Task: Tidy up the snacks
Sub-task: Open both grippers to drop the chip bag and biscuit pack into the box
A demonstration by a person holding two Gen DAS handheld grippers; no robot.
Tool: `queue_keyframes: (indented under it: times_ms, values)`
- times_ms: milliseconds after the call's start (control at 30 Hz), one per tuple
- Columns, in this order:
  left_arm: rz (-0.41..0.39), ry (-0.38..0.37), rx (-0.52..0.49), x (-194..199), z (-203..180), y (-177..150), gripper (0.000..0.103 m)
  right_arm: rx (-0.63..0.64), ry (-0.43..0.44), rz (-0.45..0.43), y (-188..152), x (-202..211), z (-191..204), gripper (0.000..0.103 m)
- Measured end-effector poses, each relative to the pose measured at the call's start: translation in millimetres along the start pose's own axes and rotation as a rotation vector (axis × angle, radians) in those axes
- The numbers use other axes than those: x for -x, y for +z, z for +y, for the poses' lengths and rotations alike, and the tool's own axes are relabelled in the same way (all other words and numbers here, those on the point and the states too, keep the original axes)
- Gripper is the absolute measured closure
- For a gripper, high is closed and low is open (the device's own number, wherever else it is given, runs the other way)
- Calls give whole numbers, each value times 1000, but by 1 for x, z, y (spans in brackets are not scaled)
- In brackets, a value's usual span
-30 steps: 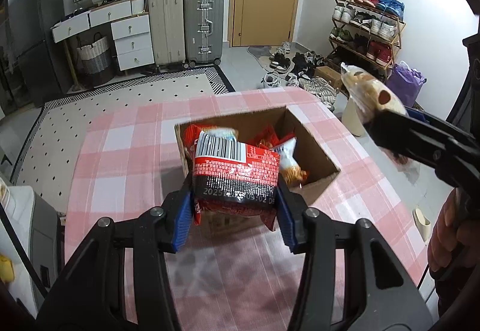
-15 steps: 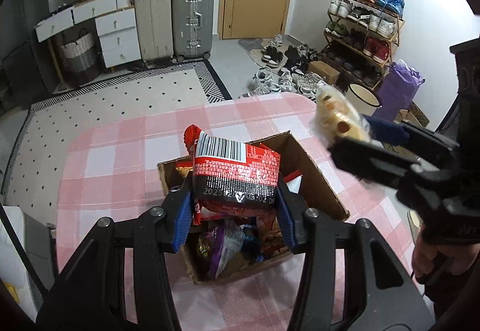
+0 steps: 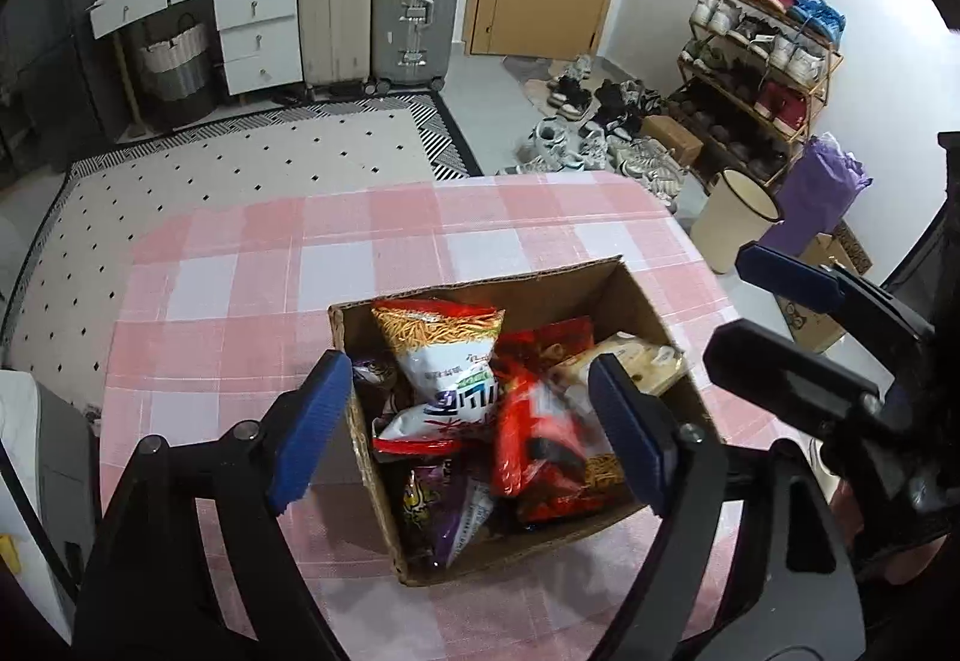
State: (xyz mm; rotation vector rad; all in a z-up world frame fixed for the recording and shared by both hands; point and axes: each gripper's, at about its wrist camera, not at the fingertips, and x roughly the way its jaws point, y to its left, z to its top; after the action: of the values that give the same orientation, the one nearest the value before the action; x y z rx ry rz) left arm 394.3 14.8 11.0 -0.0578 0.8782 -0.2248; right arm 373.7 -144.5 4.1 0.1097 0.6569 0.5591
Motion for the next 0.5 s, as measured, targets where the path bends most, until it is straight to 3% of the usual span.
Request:
queue_keyframes:
  times_ms: [500]
  values:
    - [-57,65,-49,44,-19,-19,21,39,-22,-66,-6,36,16,16]
